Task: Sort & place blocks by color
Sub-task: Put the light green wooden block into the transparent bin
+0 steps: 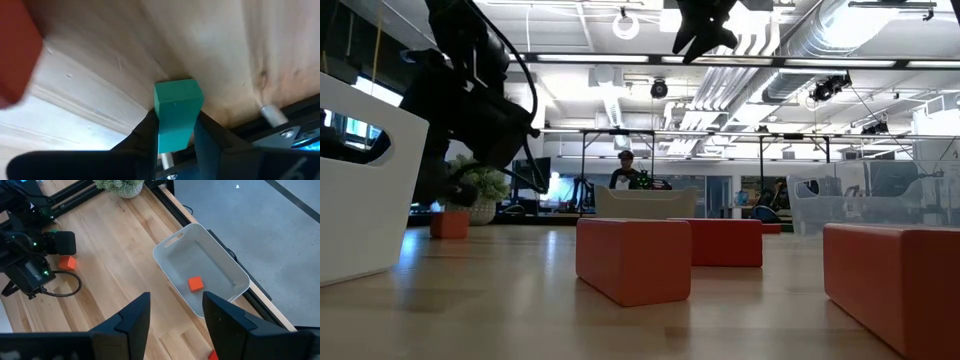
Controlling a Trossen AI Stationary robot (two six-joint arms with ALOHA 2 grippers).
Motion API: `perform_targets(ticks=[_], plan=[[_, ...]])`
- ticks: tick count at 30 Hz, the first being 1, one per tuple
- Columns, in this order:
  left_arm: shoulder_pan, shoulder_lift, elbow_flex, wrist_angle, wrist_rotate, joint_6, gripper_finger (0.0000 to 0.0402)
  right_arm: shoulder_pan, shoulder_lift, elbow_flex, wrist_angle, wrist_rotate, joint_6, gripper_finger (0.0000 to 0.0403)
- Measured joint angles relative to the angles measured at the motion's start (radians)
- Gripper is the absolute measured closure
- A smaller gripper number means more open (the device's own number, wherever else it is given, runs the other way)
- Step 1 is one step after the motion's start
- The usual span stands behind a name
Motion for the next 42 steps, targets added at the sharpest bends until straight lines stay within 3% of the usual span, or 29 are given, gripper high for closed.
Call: perform_targets(ticks=[7, 24, 34, 42], plan=[[0.018, -0.058, 0.056, -0.012, 0.038, -0.086, 0.0334, -0.001, 0.0, 0.0, 0.0, 0.0, 0.0, 0.0233], [0.078, -0.433, 0.185, 0.032, 0.05, -0.289, 0.0334, 0.017, 0.0, 0.0, -0.001, -0.085, 0.002, 0.0233], [0.078, -0.519, 0.26, 0.185, 0.049, -0.373, 0.0334, 0.076, 0.0, 0.0, -0.001, -0.085, -0.041, 0.0233], [0.08, -0.519, 0.286, 0.416, 0.049, -0.397, 0.0334, 0.149, 0.0, 0.0, 0.008, -0.045, -0.014, 0.0233]])
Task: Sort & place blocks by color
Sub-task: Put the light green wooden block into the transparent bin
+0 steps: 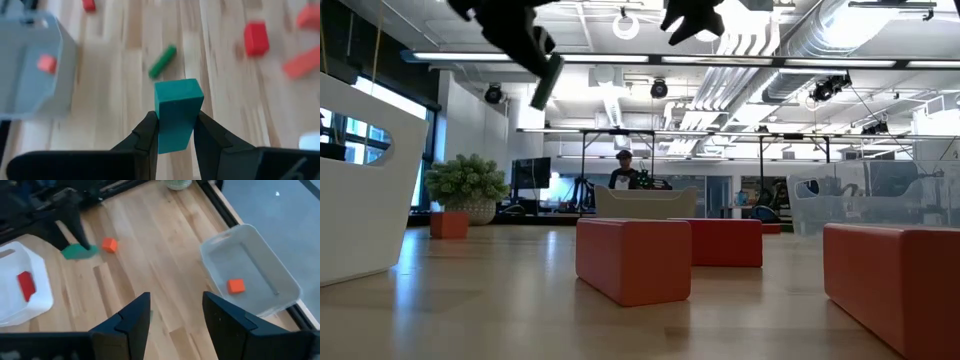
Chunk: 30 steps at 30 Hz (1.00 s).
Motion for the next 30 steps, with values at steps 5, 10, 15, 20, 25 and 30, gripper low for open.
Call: perform_targets(ticks=[5, 10, 15, 20, 25, 30], plan=[[0.021, 0.0, 0.0, 0.119, 0.0, -0.001, 0.0334, 0.046, 0.0, 0.0, 0.014, 0.048, 0.015, 0.0233], [0.053, 0.0, 0.0, 0.226, 0.006, -0.031, 0.0334, 0.077, 0.0, 0.0, 0.037, 0.053, 0.067, 0.0226], [0.089, 0.0, 0.0, 0.352, 0.053, -0.103, 0.0334, 0.12, 0.0, 0.0, 0.051, 0.152, 0.059, 0.0199], [0.134, 0.001, 0.0, 0.47, 0.06, -0.179, 0.0334, 0.152, 0.0, 0.0, 0.058, 0.178, 0.081, 0.019], [0.175, 0.001, 0.0, 0.602, 0.06, -0.305, 0.0334, 0.175, 0.001, 0.0, 0.085, 0.231, 0.127, 0.0189], [0.199, 0.002, 0.0, 0.688, 0.056, -0.439, 0.0334, 0.186, 0.003, 0.0, 0.103, 0.303, 0.101, 0.0189]])
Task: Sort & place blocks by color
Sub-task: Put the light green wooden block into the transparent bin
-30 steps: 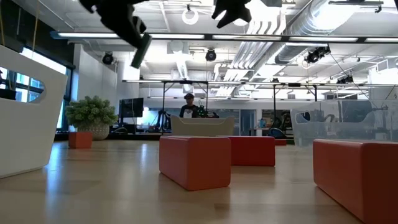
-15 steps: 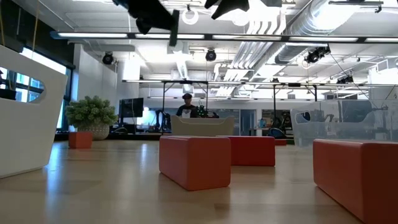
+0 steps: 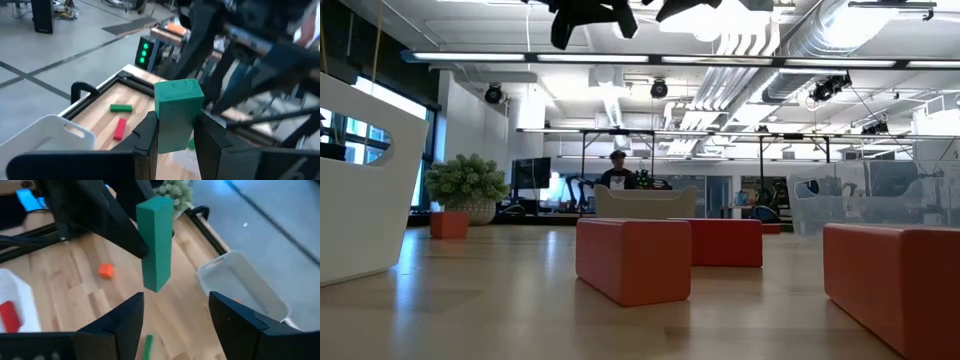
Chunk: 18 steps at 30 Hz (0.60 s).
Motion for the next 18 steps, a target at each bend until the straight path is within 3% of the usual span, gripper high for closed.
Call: perform_targets(ticks=[6, 18], plan=[[0.012, 0.0, 0.0, 0.068, 0.0, -0.075, 0.0327, -0.001, 0.005, 0.0, 0.011, 0.068, -0.063, 0.0189], [0.012, 0.005, 0.0, 0.081, -0.031, -0.077, 0.033, -0.003, 0.065, 0.0, 0.123, 0.06, -0.157, 0.0189]])
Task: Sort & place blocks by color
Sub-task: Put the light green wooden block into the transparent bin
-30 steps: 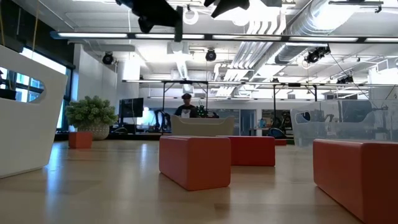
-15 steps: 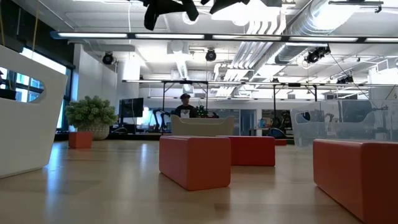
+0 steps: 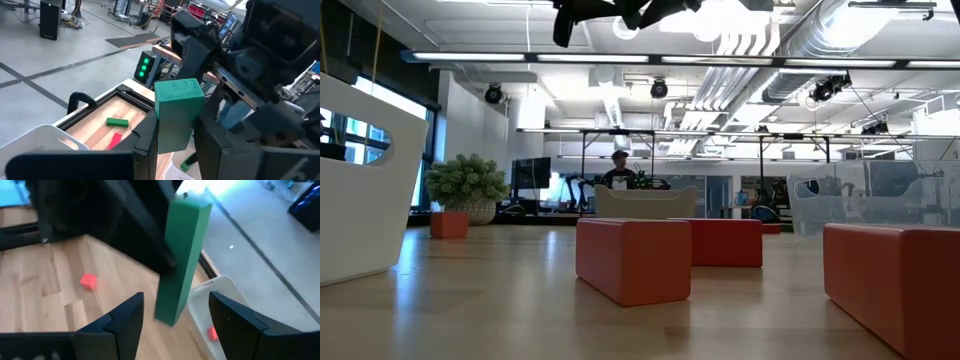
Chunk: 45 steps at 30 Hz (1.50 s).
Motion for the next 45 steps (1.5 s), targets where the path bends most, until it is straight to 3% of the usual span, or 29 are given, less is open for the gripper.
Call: perform_targets(ticks=[6, 14, 16, 31, 45], plan=[[0.0, 0.0, 0.0, 0.0, -0.003, 0.0, 0.033, 0.0, 0.013, -0.001, 0.039, 0.034, 0.007, 0.0221], [0.001, 0.0, 0.0, -0.003, -0.018, -0.004, 0.0329, 0.002, 0.014, -0.001, 0.049, 0.047, 0.025, 0.0359], [0.001, -0.001, 0.0, -0.01, -0.012, 0.005, 0.033, 0.002, 0.013, -0.001, 0.043, 0.041, 0.015, 0.0378], [0.0, 0.0, 0.0, -0.025, 0.005, 0.056, 0.0327, 0.021, 0.013, 0.0, -0.115, 0.063, 0.125, 0.0375], [0.0, -0.001, 0.0, -0.038, 0.012, 0.091, 0.0326, 0.091, 0.014, 0.0, -0.519, 0.125, 0.383, 0.0373]])
